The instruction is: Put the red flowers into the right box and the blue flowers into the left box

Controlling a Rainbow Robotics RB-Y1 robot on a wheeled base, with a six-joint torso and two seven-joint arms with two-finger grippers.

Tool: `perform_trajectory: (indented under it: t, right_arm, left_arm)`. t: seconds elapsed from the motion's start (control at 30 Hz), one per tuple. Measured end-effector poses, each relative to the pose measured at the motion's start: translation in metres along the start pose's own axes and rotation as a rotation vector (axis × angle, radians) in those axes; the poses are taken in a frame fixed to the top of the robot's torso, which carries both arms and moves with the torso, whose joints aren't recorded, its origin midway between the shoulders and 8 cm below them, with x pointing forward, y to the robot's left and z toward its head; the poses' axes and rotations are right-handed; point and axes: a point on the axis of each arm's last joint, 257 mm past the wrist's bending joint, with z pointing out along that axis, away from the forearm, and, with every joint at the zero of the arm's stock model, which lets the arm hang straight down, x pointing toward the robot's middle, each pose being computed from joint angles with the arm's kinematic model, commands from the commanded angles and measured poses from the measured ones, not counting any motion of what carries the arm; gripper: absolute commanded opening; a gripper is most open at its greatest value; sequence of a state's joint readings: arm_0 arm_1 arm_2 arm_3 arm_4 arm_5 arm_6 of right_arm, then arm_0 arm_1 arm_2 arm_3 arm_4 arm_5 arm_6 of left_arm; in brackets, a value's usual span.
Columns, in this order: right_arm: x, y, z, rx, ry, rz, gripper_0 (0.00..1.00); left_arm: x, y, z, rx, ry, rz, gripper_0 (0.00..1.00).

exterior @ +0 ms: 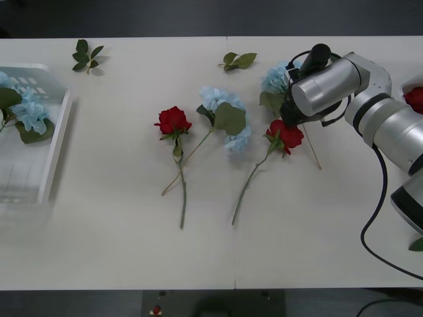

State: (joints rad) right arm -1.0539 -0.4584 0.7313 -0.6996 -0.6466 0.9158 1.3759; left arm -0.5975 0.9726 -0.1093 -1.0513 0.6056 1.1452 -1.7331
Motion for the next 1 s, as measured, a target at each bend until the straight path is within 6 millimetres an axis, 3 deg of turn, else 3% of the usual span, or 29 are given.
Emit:
perform_trajectory:
  t: [0.1, 0.13, 0.17, 0.23, 0.3, 0.37, 0.47, 0.67, 0.8, 0.9, 1.0]
  right_arm:
    - [0.001, 0.002, 0.000, -0.007, 0.003, 0.007, 0.00]
    - [0.001, 0.004, 0.000, -0.016, 0.005, 0.014, 0.00]
    - [0.002, 0.007, 0.000, -0.028, 0.007, 0.025, 0.00]
    - [0.004, 0.012, -0.001, -0.060, 0.014, 0.055, 0.00]
    - [0.005, 0.011, -0.002, -0.080, 0.019, 0.083, 0.00]
    - [0.004, 0.005, -0.004, -0.100, 0.021, 0.110, 0.00]
    - [-0.001, -0.007, -0.012, -0.151, 0.010, 0.148, 0.00]
    - [-0.018, -0.049, -0.037, -0.241, -0.060, 0.123, 0.00]
    - [-0.027, -0.066, -0.058, -0.342, -0.106, 0.200, 0.00]
    - [-0.028, -0.083, -0.072, -0.372, -0.137, 0.144, 0.00]
    - [-0.034, -0.083, -0.093, -0.462, -0.187, 0.112, 0.00]
  left_arm:
    - [0.002, -0.002, 0.004, 0.005, 0.001, -0.007, 0.01]
    - [0.003, -0.003, 0.005, 0.006, 0.002, -0.008, 0.11]
    - [0.003, -0.004, 0.005, 0.007, 0.004, -0.009, 0.36]
    - [0.003, -0.004, 0.005, 0.008, 0.004, -0.009, 0.65]
    - [0.003, -0.004, 0.005, 0.008, 0.004, -0.009, 0.83]
    - [0.003, -0.004, 0.005, 0.008, 0.004, -0.009, 0.91]
    - [0.003, -0.004, 0.005, 0.008, 0.004, -0.008, 0.96]
    - [0.004, -0.005, 0.004, 0.012, 0.011, -0.008, 0.97]
    - [0.003, -0.012, -0.010, 0.066, 0.027, -0.048, 0.97]
    - [-0.004, -0.017, -0.023, 0.136, 0.013, -0.042, 0.97]
    - [-0.010, -0.022, -0.035, 0.203, -0.014, 0.001, 0.97]
